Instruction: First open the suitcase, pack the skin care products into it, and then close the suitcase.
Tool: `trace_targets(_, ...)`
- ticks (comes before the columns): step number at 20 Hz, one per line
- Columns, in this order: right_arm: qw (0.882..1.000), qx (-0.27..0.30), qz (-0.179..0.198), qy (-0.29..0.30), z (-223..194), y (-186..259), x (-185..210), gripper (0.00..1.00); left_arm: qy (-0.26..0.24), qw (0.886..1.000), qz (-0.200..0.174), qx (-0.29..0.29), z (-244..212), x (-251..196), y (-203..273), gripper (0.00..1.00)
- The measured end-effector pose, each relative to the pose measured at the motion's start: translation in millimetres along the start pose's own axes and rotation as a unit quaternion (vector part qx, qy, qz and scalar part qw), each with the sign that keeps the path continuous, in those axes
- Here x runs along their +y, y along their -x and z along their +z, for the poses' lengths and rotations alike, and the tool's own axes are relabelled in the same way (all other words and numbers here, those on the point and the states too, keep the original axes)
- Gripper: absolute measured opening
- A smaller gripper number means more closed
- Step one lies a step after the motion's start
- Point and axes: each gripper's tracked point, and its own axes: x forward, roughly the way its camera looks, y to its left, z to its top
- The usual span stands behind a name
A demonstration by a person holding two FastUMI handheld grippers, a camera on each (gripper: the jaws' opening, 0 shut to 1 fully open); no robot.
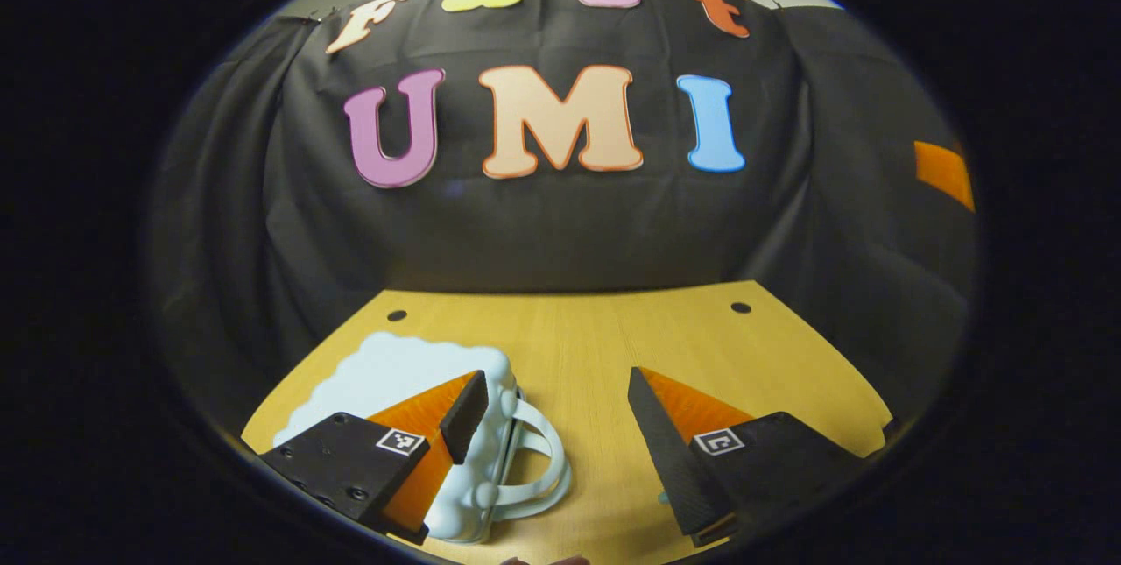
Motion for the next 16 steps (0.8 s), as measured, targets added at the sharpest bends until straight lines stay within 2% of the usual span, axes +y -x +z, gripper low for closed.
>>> trace_targets(7,0.999,0.038,-0.023,0.008,-24.8,3.0,-18.8,0.99,0.002,0.995,0.0,0.102,-57.1,3.0,-29.7,0.95)
trace_targets(11,0.998,0.05,-0.025,0.015,-34.7,6.2,-20.1,0.99,-0.012,0.987,0.004,0.159,-89.7,2.4,-41.6,0.95)
trace_targets(16,0.998,0.063,-0.018,0.022,-44.4,12.0,-17.2,0.99,-0.003,0.976,-0.013,0.216,-124.9,-8.9,-55.9,0.96)
